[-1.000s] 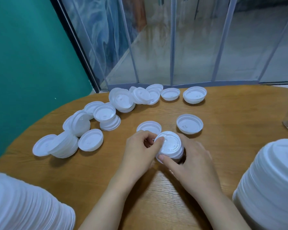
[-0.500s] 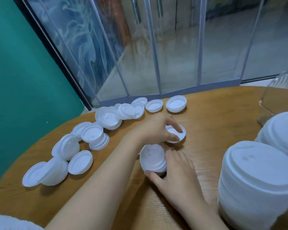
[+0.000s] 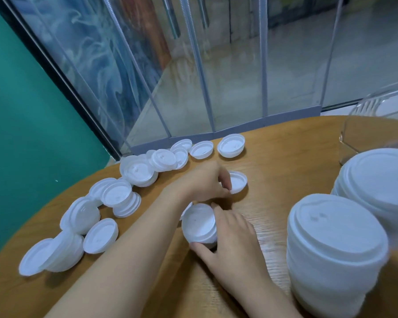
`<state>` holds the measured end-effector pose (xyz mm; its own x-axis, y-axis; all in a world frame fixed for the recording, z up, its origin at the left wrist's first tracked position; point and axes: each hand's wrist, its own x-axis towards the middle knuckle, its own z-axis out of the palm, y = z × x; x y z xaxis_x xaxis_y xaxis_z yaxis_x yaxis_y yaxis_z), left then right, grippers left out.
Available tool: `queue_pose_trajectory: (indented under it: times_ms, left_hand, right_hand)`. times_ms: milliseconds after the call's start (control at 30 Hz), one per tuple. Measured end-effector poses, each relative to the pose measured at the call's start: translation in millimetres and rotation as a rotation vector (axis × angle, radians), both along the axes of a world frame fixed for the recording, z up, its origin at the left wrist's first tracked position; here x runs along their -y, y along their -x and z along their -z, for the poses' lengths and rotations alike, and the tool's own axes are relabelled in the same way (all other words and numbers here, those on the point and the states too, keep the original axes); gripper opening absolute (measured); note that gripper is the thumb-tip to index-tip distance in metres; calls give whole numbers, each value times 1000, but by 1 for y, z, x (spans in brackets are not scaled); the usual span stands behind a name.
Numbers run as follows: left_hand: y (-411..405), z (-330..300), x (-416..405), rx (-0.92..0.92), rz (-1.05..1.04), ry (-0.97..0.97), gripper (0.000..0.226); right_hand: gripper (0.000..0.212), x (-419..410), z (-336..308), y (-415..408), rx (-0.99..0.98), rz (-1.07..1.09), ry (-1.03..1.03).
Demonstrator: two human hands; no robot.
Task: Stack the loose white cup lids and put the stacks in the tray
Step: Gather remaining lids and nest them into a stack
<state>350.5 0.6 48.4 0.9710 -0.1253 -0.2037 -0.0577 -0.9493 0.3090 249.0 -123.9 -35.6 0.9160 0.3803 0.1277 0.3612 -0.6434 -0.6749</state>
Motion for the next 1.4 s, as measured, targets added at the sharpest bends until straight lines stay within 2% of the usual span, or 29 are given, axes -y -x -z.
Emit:
queue_pose_trajectory:
  times_ms: [133,267,367,500,667,767,867,933,1067,1233,1400]
  left_hand:
    - [29,-10,-14,184,-87,141,8]
    - [92,-14,-33,462,-189,282,17]
    - [143,-5,-38,609,-351,471,17]
    - [174,10,-30,615,-484,830,26]
    - [167,23,-42,617,-473,970,12]
    - [167,31,-47,590,-514,1090,16]
    - [167,43,-56,504,-579,1422,25]
    - [165,49,-59,462,-608,1573,36]
    - [164,51,-48,353,-652,1733,55]
    - [162,50,-41,344,-709,1856,53]
    - [169,47,-44,316,-644,1893,54]
  right_hand:
    - [69,0,1,0,7,-10,-4]
    - [64,1,1,0,11,-13,-15]
    - [72,2,3,-1,9,-24,-36]
    - [73,3,2,-2,22,-26,-46]
    - [66,5,2,-3,33,-26,-44]
    - [67,5,3,-3,45,-27,-54]
    - [68,3,4,-2,53,-34,-49]
    - [70,3,4,-3,49,-32,-33]
    - [69,5,3,-4,37,-37,-37]
    - [67,4,1,-3,38,-35,-34]
    - [65,4,1,-4,31,-30,-48]
